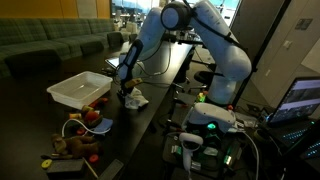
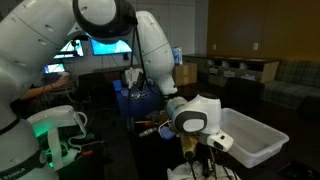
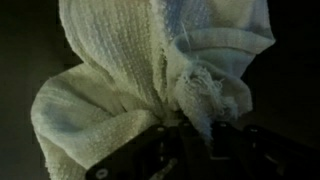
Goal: Pick up the towel from the countertop, sweep the objects to the left and put the towel in the container.
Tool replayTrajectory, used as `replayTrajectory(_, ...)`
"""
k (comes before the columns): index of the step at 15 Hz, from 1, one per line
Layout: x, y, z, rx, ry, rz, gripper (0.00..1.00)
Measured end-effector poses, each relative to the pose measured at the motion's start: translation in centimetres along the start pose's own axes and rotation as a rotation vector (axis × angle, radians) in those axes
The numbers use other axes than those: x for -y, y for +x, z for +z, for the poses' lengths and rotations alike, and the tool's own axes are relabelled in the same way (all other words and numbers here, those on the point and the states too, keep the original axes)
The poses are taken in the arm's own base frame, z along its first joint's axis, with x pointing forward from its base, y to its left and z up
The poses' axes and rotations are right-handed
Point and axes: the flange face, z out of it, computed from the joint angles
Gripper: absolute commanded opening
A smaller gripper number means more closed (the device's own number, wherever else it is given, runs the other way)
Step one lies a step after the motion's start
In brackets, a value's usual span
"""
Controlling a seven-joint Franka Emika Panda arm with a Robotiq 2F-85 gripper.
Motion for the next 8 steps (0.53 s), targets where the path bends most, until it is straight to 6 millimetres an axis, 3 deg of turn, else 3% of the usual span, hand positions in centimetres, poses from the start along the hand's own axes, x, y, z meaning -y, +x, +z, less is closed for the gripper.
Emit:
replayTrajectory(4, 2.4, 2.7, -0.1, -0.057, 0.012, -0.014, 0.06)
replayTrajectory(8, 4.9, 4.2, -0.2, -0.095, 0.029, -0.035, 0.06)
